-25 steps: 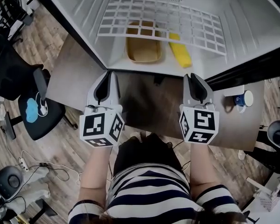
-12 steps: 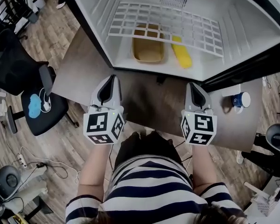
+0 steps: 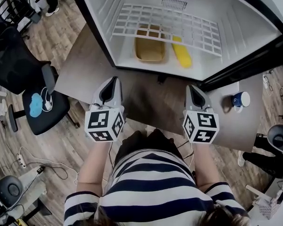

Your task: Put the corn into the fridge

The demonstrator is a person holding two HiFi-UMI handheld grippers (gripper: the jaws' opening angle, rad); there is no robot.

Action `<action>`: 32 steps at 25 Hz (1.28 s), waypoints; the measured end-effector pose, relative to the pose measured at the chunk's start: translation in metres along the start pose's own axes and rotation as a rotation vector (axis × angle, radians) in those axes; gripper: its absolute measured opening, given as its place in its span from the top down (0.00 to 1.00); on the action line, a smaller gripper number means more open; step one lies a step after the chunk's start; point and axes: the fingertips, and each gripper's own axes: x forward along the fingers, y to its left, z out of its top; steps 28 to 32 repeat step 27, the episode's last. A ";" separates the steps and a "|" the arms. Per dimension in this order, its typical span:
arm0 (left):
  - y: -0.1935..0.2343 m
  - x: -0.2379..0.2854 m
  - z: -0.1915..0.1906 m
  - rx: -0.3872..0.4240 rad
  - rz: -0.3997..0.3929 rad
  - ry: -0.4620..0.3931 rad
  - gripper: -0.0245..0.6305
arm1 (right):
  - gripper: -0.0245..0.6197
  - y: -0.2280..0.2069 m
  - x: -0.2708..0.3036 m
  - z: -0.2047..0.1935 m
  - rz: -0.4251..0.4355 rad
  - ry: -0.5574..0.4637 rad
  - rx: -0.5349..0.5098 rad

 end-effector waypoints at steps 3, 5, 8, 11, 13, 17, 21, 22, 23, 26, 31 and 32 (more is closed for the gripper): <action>0.000 -0.002 0.003 0.004 -0.005 0.005 0.96 | 0.97 0.002 -0.002 0.001 0.014 0.000 0.006; -0.002 -0.002 0.002 0.010 -0.011 0.009 0.96 | 0.97 0.003 -0.003 0.001 0.022 0.001 0.013; -0.005 -0.002 0.002 0.011 -0.013 0.013 0.96 | 0.97 0.003 -0.004 0.002 0.030 -0.001 0.005; -0.008 -0.004 0.006 0.018 -0.017 0.015 0.96 | 0.97 0.004 -0.006 0.007 0.040 -0.004 -0.005; -0.008 -0.004 0.009 0.025 -0.017 0.013 0.96 | 0.97 0.006 -0.007 0.010 0.045 -0.007 -0.011; -0.003 -0.006 0.011 0.025 -0.012 0.010 0.96 | 0.97 0.009 -0.005 0.011 0.049 -0.012 -0.015; -0.006 -0.006 0.012 0.029 -0.011 0.013 0.96 | 0.97 0.007 -0.004 0.014 0.054 -0.011 -0.015; -0.006 -0.006 0.011 0.028 -0.011 0.015 0.96 | 0.97 0.008 -0.004 0.014 0.056 -0.011 -0.015; -0.006 -0.006 0.009 0.027 -0.012 0.018 0.96 | 0.97 0.009 -0.004 0.013 0.059 -0.011 -0.014; -0.003 -0.006 0.005 0.025 -0.011 0.023 0.96 | 0.97 0.012 -0.001 0.011 0.068 -0.013 -0.006; -0.002 -0.006 0.003 0.024 -0.010 0.024 0.96 | 0.97 0.013 0.000 0.010 0.071 -0.013 -0.003; -0.002 -0.006 0.003 0.024 -0.010 0.024 0.96 | 0.97 0.013 0.000 0.010 0.071 -0.013 -0.003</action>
